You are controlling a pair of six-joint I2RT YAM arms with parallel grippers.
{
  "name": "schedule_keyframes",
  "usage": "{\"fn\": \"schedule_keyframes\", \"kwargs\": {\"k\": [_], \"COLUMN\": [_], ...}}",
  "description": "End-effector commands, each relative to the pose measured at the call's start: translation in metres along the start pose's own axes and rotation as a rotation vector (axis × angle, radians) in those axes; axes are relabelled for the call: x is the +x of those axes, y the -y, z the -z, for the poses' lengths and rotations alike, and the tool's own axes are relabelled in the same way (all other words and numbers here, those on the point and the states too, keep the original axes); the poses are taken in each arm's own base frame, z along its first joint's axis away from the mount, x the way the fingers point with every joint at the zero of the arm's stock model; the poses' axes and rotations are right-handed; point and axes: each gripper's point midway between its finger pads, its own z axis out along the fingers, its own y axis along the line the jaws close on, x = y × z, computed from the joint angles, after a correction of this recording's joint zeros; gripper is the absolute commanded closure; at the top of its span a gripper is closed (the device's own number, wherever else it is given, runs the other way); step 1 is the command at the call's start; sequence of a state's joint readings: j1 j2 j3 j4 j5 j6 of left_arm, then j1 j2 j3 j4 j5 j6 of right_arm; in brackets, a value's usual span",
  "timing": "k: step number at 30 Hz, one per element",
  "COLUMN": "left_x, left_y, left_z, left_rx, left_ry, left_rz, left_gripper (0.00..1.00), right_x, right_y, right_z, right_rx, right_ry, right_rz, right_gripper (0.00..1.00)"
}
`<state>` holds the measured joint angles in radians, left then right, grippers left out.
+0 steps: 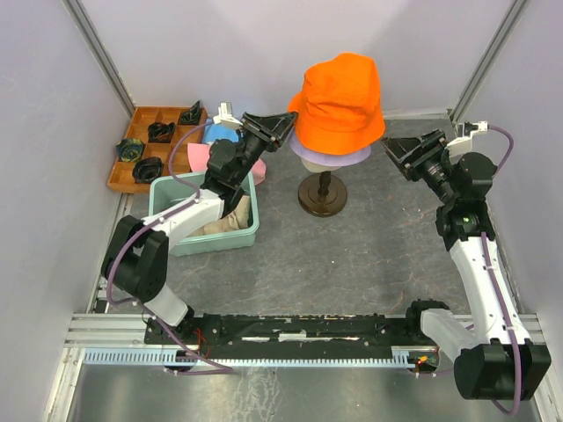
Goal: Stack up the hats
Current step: Stack the hat on the hat.
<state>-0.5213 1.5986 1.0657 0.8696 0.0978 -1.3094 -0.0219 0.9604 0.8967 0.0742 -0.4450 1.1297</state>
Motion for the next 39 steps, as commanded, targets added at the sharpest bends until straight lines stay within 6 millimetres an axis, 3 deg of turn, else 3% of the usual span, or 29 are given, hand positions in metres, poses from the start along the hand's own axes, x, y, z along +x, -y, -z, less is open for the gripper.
{"fn": "schedule_keyframes", "kwargs": {"k": [1, 4, 9, 14, 22, 26, 31, 39], "left_x": [-0.002, -0.006, -0.029, -0.035, -0.028, -0.029, -0.027, -0.025], "left_y": [0.022, 0.017, 0.0, -0.008, 0.007, 0.005, 0.007, -0.003], "left_z": [-0.002, -0.002, -0.004, -0.019, -0.033, -0.04, -0.05, -0.056], "left_rx": [0.075, 0.058, 0.01, 0.003, 0.085, 0.126, 0.178, 0.175], "left_ry": [0.001, 0.0, -0.01, -0.085, -0.18, -0.238, -0.332, -0.368], "left_rz": [0.032, 0.025, 0.023, 0.036, 0.047, 0.085, 0.114, 0.15], "left_gripper": [0.74, 0.83, 0.86, 0.89, 0.97, 0.97, 0.97, 0.97], "right_x": [-0.01, -0.015, -0.028, -0.037, -0.068, -0.067, -0.067, -0.059], "right_y": [-0.006, 0.001, 0.028, 0.036, 0.027, 0.008, -0.011, -0.012], "right_z": [-0.004, -0.008, -0.009, -0.02, -0.047, -0.061, -0.061, -0.065], "right_rx": [-0.026, 0.007, 0.136, 0.176, 0.052, -0.112, -0.256, -0.349], "right_ry": [0.036, 0.043, 0.07, 0.021, 0.032, -0.042, -0.066, -0.09], "right_rz": [0.025, 0.054, 0.14, 0.164, 0.054, -0.062, -0.163, -0.307], "right_gripper": [0.33, 0.32, 0.25, 0.21, 0.22, 0.24, 0.28, 0.32]}}
